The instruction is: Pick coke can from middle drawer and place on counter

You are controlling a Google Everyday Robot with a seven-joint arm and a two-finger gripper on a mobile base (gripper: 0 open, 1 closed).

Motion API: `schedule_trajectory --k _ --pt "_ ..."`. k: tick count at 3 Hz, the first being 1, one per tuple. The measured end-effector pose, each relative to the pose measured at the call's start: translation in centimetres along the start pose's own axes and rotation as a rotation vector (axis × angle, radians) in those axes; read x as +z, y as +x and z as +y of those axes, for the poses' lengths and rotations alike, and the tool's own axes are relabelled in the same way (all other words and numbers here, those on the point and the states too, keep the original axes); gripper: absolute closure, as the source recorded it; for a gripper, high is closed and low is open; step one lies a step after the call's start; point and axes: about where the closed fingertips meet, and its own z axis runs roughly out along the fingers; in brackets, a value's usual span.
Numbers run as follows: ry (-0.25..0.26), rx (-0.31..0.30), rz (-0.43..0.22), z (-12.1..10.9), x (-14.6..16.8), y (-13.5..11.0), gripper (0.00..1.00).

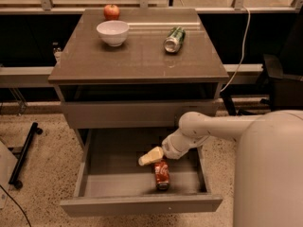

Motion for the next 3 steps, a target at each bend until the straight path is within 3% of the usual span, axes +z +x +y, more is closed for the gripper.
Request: schedule_trajectory --k 1,3 --pt "0.039 0.087 0.060 -1.9 3.6 0.9 0.00" --pt "0.058 0.184 0.120 -3.9 7.1 2.0 0.00"
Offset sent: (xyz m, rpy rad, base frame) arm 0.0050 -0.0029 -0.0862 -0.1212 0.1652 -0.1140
